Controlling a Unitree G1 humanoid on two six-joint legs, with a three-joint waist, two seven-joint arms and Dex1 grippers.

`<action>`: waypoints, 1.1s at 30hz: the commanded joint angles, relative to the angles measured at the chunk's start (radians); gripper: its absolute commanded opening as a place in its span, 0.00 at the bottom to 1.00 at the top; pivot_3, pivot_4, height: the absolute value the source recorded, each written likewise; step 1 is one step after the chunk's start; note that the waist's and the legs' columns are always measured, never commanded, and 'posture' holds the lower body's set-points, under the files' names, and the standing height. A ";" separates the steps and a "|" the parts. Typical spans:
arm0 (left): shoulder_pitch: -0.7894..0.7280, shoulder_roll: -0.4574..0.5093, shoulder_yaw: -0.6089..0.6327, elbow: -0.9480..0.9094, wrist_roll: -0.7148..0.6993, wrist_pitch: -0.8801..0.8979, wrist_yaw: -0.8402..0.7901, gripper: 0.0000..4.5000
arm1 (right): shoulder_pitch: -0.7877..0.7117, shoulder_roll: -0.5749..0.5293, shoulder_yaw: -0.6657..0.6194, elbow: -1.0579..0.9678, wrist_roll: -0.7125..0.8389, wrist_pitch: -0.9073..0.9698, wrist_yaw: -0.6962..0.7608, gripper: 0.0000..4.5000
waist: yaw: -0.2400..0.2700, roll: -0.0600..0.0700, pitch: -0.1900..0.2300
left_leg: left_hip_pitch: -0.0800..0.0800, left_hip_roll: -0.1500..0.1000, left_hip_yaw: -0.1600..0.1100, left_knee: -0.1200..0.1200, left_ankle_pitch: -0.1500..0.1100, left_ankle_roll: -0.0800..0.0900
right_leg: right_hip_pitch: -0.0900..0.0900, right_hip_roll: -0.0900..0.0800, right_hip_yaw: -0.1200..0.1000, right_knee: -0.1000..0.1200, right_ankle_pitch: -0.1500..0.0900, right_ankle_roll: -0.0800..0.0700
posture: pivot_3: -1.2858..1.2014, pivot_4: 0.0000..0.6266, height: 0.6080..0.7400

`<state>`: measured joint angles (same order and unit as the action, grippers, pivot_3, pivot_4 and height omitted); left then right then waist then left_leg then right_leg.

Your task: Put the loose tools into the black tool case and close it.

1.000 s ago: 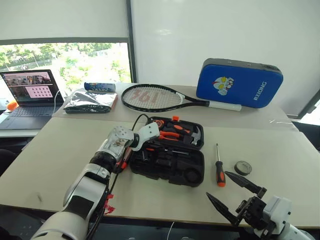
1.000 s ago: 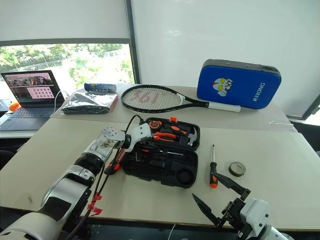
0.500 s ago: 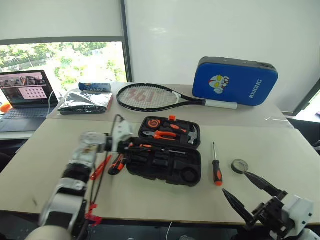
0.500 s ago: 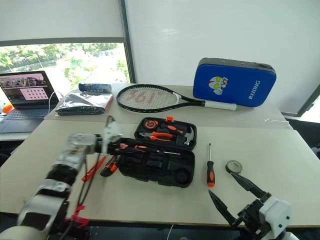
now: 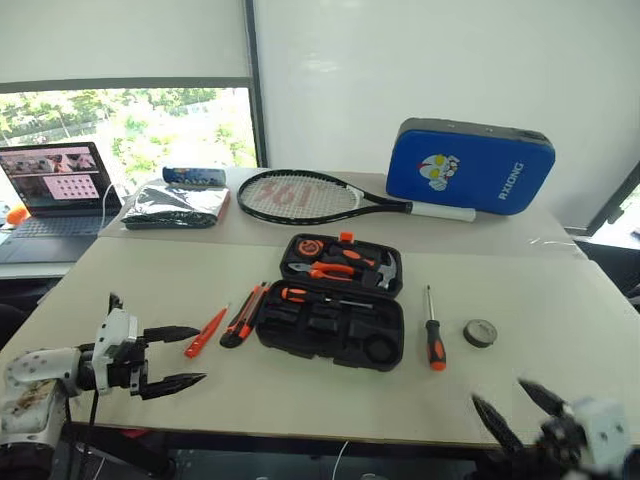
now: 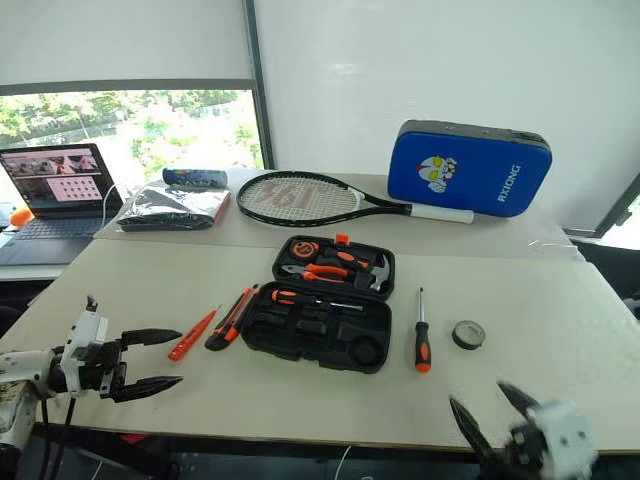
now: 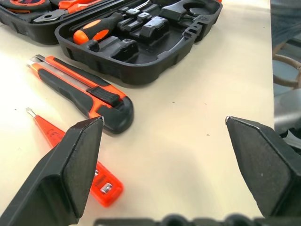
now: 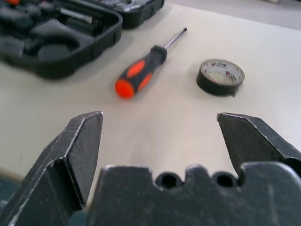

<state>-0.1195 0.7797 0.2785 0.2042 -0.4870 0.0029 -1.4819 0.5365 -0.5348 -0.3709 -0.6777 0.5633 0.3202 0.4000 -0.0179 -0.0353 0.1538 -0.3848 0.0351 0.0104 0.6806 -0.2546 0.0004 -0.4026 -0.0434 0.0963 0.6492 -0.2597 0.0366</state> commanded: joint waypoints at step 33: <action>0.058 -0.078 -0.012 -0.167 -0.052 -0.053 0.167 1.00 | -0.829 -0.210 0.048 0.141 0.108 0.843 -0.123 0.22 | -0.006 0.001 0.000 | -0.007 -0.003 0.000 -0.003 -0.002 0.003 | -0.006 0.002 -0.002 -0.002 0.002 0.000 | 0.52 0.24 1.00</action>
<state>-0.0603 0.7019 0.2400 0.0728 -0.5119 -0.0586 -1.3295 -0.2422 -0.7024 -0.2761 -0.4734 0.6523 1.2251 0.2185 -0.0237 -0.0347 0.1541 -0.3918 0.0325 0.0103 0.6776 -0.2563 0.0033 -0.4087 -0.0416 0.0941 0.6470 -0.2572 0.0371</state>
